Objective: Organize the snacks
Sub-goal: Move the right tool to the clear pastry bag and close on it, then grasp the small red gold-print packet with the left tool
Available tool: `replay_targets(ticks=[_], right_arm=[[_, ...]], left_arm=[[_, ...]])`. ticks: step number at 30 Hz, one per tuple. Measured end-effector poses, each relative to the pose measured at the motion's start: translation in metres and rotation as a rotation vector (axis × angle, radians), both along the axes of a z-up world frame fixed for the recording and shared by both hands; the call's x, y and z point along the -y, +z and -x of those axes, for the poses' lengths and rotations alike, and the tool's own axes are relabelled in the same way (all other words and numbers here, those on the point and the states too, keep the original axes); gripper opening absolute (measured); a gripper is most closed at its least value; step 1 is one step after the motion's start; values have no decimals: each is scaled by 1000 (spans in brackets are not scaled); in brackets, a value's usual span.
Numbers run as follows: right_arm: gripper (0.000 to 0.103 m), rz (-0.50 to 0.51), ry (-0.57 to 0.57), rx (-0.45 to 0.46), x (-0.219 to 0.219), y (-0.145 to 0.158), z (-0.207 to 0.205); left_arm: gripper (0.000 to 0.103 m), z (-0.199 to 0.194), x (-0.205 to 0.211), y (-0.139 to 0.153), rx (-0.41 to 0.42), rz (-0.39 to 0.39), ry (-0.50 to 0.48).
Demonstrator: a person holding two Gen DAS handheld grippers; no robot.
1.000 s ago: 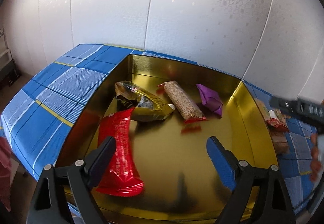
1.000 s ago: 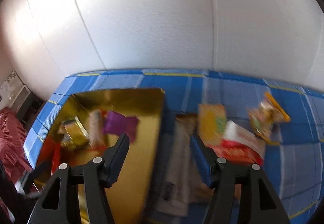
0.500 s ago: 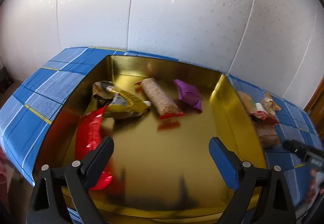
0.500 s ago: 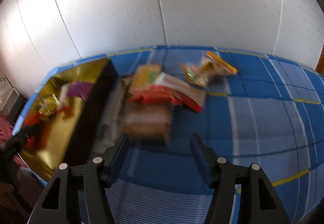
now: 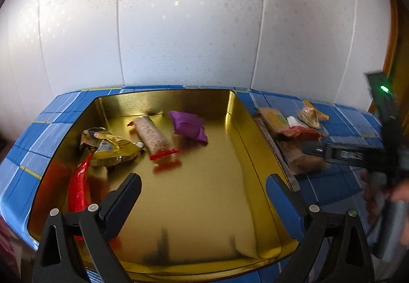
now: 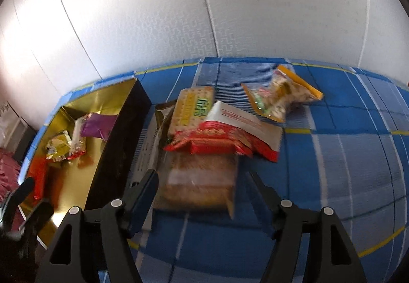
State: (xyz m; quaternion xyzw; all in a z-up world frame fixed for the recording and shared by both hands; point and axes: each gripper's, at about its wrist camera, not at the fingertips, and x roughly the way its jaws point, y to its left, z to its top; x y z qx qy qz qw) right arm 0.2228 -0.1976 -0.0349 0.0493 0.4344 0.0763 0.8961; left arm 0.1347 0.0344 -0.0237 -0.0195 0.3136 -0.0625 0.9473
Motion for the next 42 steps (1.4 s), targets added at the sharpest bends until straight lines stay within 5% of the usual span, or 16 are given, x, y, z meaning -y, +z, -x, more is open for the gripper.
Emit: replay_targets(ticks=[7,11,23,29,36,42], right_arm=[[73,180,38,-34,-23,-18,-17],[67,85,48,-28,-5,-23,-12],[65,89,28,-50,71,-19,27],[65,88,-84,-12,102,-20,45],[65,41,-251,-26,146,-16,49],[65,42,-245,-24,147,-16,55]], left_arm=[[98,0,-3,2,-3,31,8],[99,-1,-2,1,-11,47,16],[99,7,29,-3,26,-52,-39],[99,19,55,5,47,-89,-113],[99,-5,107,15,-43,-55,-204],[98,-52,169,9,-89,-216,-317]])
